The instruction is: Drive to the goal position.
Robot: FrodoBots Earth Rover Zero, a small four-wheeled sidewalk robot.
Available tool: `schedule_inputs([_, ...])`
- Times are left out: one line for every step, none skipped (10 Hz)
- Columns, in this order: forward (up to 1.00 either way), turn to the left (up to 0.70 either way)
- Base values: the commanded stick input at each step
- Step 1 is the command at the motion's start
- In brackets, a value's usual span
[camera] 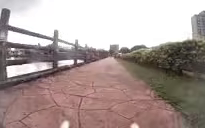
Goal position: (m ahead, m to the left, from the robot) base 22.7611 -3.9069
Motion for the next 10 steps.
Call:
schedule_inputs([0.7,0.0])
schedule_inputs([0.7,0.0])
schedule_inputs([0.7,0.0])
schedule_inputs([0.7,0.0])
schedule_inputs([0.7,0.0])
schedule_inputs([0.7,0.0])
schedule_inputs([0.7,0.0])
schedule_inputs([0.7,0.0])
schedule_inputs([0.7,0.0])
schedule_inputs([0.7,0.0])
